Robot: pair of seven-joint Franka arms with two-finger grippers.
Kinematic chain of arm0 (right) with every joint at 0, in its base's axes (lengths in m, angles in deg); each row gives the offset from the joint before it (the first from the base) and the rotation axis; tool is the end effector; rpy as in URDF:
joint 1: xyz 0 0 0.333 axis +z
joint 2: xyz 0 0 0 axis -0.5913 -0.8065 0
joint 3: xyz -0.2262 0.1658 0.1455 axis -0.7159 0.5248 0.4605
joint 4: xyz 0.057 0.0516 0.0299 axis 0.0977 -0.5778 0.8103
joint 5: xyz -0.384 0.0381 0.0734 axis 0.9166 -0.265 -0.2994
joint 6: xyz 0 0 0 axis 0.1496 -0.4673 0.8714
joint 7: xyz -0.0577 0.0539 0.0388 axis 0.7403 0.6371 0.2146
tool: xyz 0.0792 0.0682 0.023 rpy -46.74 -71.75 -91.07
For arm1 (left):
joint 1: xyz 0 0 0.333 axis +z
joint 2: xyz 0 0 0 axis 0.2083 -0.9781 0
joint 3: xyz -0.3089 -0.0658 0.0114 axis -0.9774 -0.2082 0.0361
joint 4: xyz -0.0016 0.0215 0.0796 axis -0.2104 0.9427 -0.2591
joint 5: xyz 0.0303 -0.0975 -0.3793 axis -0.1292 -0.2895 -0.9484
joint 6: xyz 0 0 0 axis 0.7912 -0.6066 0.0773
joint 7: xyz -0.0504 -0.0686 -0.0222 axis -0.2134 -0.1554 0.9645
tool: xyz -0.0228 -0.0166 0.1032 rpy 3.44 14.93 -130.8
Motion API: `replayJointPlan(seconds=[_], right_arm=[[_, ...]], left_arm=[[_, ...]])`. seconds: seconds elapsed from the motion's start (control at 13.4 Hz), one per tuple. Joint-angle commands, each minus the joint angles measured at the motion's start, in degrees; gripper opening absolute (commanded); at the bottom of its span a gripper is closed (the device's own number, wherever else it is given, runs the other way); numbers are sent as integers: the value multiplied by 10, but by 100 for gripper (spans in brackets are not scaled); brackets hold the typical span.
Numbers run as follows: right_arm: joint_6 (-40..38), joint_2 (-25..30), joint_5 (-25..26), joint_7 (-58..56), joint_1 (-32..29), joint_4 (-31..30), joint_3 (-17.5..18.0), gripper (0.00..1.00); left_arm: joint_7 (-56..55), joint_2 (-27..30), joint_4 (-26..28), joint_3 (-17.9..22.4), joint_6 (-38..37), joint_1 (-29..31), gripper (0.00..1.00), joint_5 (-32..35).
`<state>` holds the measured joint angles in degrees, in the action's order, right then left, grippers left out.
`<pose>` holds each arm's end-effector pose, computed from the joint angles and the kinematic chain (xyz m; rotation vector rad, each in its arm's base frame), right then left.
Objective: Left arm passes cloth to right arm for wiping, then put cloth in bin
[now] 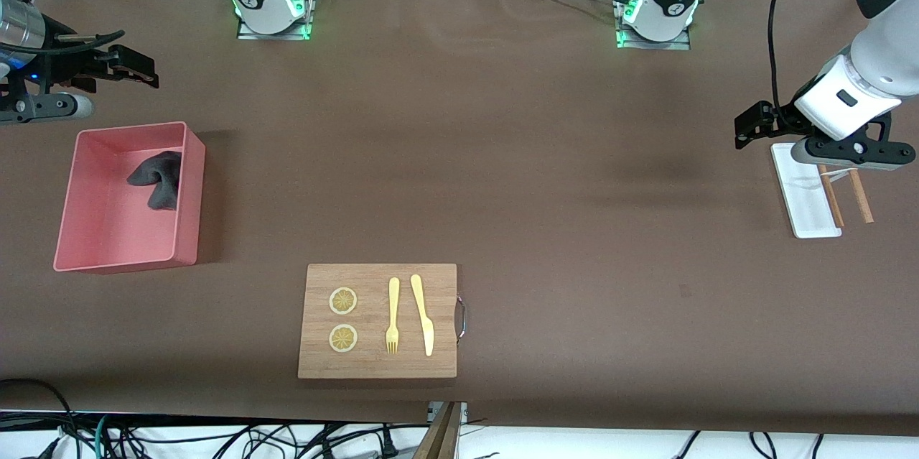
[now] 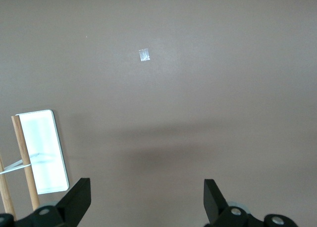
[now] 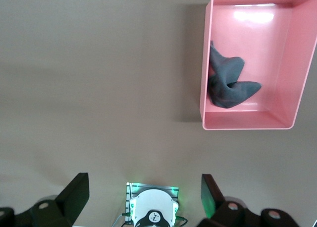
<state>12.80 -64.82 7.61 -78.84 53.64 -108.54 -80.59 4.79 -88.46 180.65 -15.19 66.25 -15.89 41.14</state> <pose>0.5382 0.0288 0.6062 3.1107 0.1324 -0.3627 0.5625 -0.0390 0.5546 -3.1305 0.1243 0.0286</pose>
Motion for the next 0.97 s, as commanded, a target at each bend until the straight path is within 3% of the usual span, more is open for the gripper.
replayJointPlan(seconds=[0.0, 0.15, 0.89], right_arm=[[13, 30, 8, 0, -136, -19, 114, 100], [14, 28, 4, -1, -171, -17, 128, 100], [8, 27, 7, -11, -148, 5, 132, 100]], left_arm=[[3, -3, -10, 1, -2, -3, 100, 17], [3, -3, -10, 1, -2, -3, 100, 17], [3, -3, -10, 1, -2, -3, 100, 17]])
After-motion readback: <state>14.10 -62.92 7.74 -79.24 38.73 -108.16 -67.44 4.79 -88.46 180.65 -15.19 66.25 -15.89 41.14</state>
